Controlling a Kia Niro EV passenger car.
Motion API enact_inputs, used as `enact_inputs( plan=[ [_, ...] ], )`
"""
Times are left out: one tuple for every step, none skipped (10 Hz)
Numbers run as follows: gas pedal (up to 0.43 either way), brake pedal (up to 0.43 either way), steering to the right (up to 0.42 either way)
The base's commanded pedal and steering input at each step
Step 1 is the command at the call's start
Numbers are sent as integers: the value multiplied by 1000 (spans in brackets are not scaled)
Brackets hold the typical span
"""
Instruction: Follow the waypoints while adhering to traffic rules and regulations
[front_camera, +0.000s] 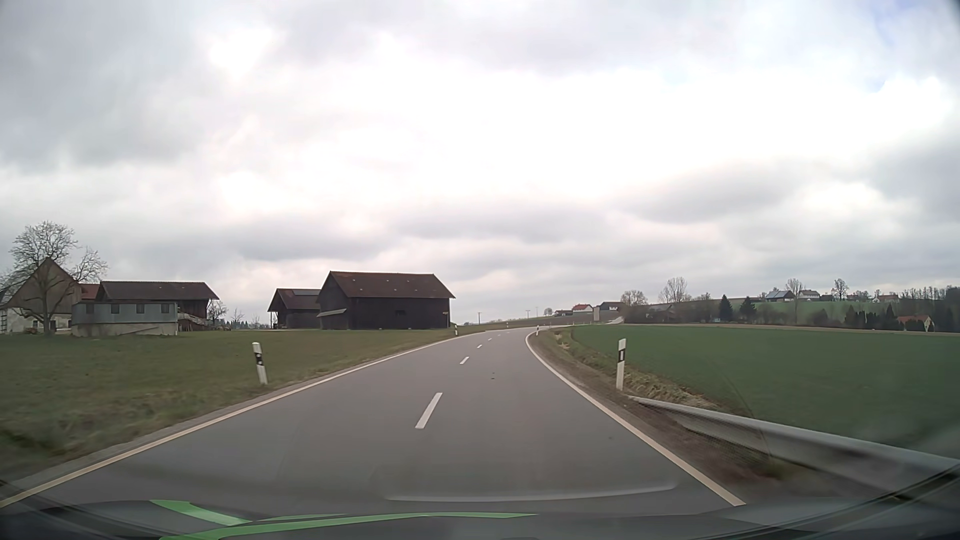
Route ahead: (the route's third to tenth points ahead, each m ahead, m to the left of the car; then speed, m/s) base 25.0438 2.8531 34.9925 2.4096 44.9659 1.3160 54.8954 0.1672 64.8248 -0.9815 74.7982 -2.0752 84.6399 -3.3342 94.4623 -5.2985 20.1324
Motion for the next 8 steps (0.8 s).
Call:
enact_inputs(
  plan=[
    [240,0,14],
    [240,0,13],
    [248,0,13],
    [248,0,13],
    [260,0,13],
    [260,0,12],
    [268,0,12],
    [268,0,11]
  ],
)
